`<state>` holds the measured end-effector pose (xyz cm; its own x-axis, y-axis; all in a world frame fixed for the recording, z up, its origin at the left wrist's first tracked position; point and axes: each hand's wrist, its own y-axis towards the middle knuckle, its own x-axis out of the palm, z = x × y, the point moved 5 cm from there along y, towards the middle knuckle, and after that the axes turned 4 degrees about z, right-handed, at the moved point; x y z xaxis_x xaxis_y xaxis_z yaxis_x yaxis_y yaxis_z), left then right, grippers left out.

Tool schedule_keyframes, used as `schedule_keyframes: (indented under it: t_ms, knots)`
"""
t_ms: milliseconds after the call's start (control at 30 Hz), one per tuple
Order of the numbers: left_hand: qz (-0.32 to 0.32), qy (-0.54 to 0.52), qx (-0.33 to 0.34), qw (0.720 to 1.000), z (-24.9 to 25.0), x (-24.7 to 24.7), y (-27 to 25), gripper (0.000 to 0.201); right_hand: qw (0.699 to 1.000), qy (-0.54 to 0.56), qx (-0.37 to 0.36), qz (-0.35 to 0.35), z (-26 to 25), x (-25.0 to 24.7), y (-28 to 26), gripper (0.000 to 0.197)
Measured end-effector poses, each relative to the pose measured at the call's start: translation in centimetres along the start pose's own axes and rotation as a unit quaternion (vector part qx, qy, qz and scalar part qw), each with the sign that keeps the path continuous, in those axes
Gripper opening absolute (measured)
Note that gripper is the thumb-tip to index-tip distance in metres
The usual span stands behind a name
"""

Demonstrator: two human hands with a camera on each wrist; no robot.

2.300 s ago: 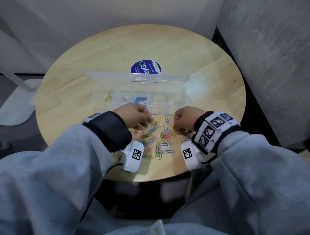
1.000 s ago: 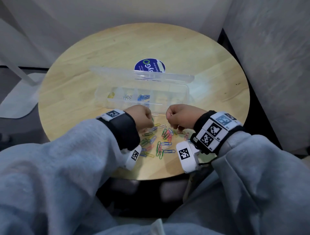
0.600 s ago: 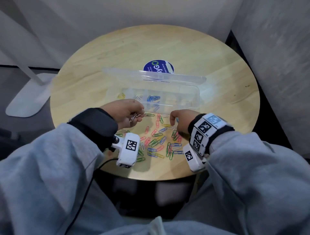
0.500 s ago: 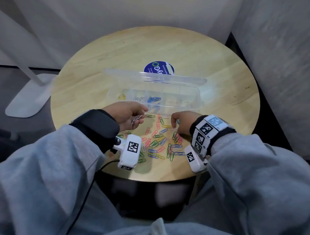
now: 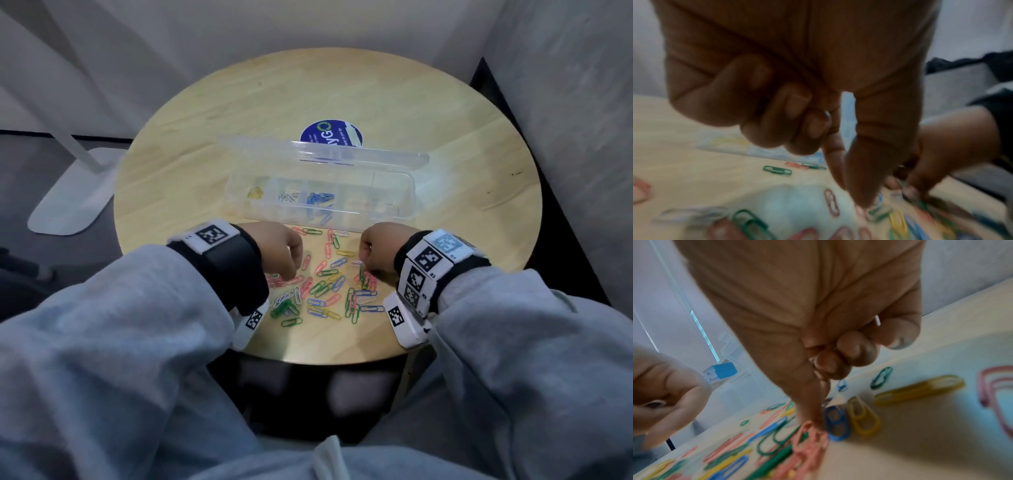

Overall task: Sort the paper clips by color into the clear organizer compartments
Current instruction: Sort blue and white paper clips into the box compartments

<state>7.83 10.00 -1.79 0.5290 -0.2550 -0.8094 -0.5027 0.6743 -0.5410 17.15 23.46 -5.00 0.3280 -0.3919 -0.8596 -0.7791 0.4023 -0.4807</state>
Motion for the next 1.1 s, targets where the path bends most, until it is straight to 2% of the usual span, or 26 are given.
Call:
schedule_keyframes:
  t_ms: [133,267,400,467,567,733,867,933,1000,1100]
  knots:
    - [-0.072,0.124,0.069,0.987,0.9,2.0,-0.2,0.026,1.0,-0.009,0.011,0.009,0.2,0.1,-0.1,0.025]
    - [-0.064,0.145,0.078,0.984,0.8,2.7,0.1,0.024,1.0,-0.002,0.011,0.02,0.6,-0.2,-0.7,0.026]
    - [0.024,0.129,0.06,0.989,0.4,2.0,0.4,0.017,0.999,0.019,-0.002,0.025,0.8,-0.4,-1.3,0.017]
    - [0.038,0.126,0.041,0.99,-0.1,1.7,0.4,0.02,0.999,0.033,-0.002,0.028,1.0,-0.7,-1.7,0.007]
    - [0.02,0.129,0.011,0.991,-0.9,1.8,0.4,0.021,0.999,0.037,0.01,0.02,1.5,-0.9,-2.1,0.004]
    - [-0.005,0.12,-0.005,0.993,-0.9,2.5,0.4,0.012,0.992,0.122,0.03,0.012,1.5,-1.4,-2.3,0.025]
    - [0.008,0.103,0.002,0.995,-0.9,2.6,0.8,0.016,0.964,0.261,0.042,-0.013,1.6,-0.9,-2.3,0.017]
    - [0.026,0.092,-0.003,0.995,-1.4,2.1,0.7,0.021,0.942,0.326,0.064,-0.048,1.6,-0.2,-2.3,0.026]
    - [0.036,0.086,-0.029,0.995,-2.3,1.3,0.6,0.024,0.934,0.339,0.085,-0.074,1.7,0.3,-2.2,0.03]
    - [0.006,0.108,-0.088,0.99,-3.7,0.7,0.0,0.031,0.931,0.339,0.101,-0.087,1.8,0.4,-2.1,0.021]
